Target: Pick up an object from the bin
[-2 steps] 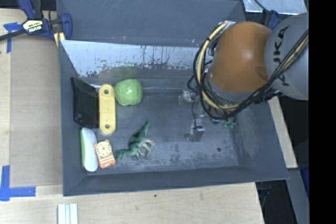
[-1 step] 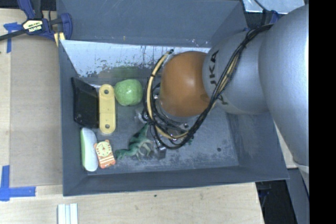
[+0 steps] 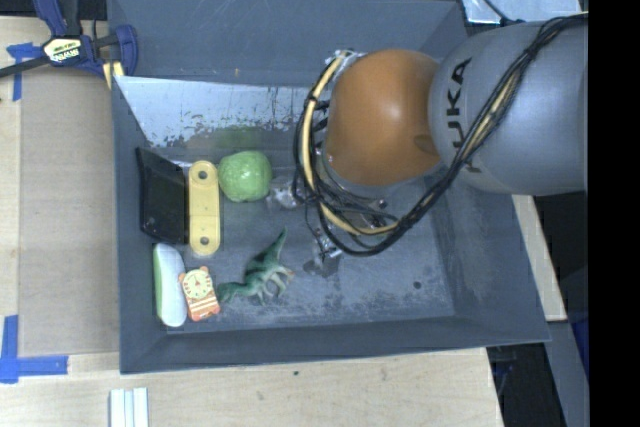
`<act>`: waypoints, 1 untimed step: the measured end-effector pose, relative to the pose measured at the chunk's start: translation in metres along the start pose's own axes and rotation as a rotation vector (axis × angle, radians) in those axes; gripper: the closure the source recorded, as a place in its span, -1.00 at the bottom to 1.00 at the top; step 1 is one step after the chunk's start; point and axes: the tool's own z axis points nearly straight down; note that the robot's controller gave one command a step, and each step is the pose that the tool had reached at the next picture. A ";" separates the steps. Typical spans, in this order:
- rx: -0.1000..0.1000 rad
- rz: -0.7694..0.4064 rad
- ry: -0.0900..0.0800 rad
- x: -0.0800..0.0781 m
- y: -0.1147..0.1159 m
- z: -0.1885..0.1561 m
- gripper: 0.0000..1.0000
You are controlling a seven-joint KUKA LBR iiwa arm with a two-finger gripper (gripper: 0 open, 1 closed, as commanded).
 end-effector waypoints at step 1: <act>-0.009 -0.204 0.014 0.004 0.055 0.052 -1.00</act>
Offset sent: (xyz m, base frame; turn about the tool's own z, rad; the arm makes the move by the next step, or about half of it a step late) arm -0.0082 0.0414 -0.0815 -0.4708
